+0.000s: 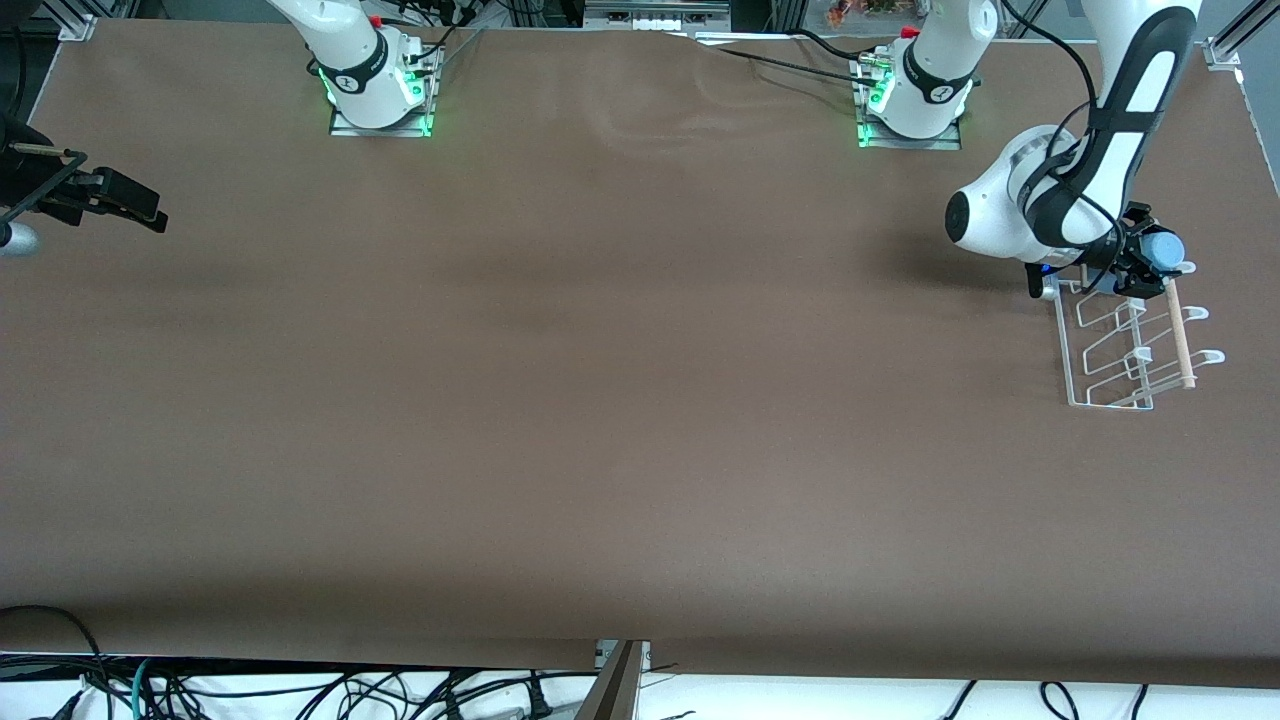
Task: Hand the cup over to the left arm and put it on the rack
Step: 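Carry the cup with the left gripper over the wire rack, then lower the cup onto a rack hook and open the left gripper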
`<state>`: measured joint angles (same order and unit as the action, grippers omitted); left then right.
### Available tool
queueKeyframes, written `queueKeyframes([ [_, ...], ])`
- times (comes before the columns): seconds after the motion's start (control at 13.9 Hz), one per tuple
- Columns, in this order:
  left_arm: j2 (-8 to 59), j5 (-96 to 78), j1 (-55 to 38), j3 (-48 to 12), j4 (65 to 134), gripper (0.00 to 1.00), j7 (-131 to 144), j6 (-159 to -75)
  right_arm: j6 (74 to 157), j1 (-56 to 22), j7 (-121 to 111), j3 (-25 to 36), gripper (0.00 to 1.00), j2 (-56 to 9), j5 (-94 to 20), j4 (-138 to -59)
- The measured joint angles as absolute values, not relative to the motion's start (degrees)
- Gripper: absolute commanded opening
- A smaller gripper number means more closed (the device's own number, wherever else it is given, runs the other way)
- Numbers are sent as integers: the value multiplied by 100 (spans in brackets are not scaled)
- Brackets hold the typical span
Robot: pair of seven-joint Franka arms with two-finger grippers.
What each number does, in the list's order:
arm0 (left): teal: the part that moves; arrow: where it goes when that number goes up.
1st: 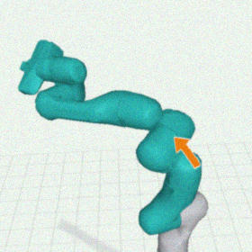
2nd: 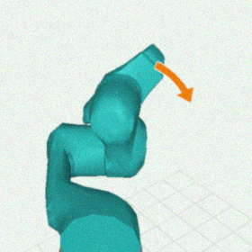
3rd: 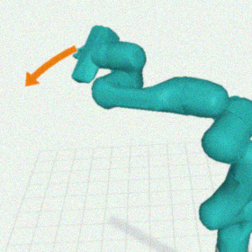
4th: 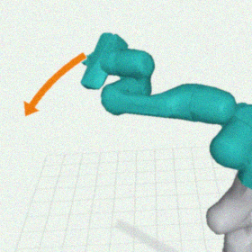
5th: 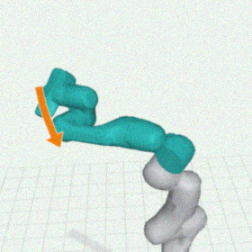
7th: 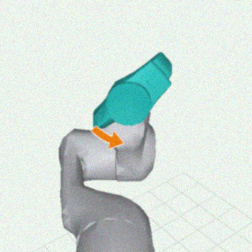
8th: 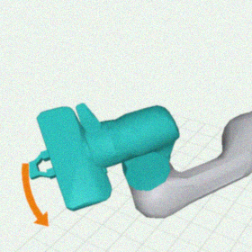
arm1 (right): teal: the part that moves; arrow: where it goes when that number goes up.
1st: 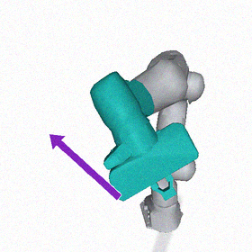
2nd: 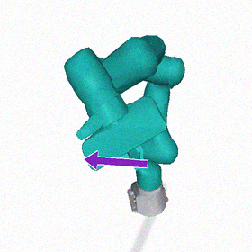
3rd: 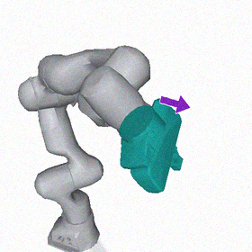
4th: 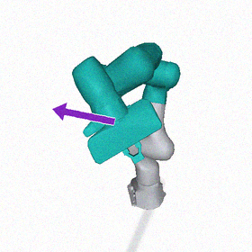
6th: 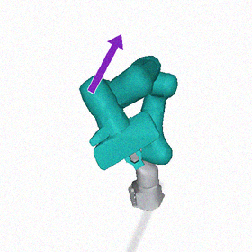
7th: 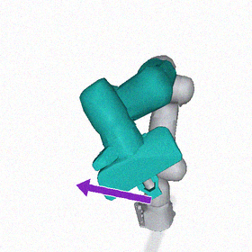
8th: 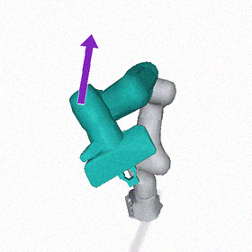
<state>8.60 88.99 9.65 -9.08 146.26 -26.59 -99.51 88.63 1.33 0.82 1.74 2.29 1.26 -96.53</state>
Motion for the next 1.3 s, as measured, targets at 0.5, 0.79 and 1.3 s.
queueKeyframes([
  [0.5, 762, 8436, 967, -917, 14113, 100, -2657, -9947, 8868, 133, 82, 174, 100, 223, 126, -9653],
  [0.79, 516, 6345, 969, -925, 12969, 100, -2735, -9840, 8867, 134, 82, 174, 100, 219, 125, -9653],
  [1.3, 396, 3340, 976, -924, 10456, 100, -2942, -9492, 8867, 134, 82, 175, 100, 218, 125, -9652],
])
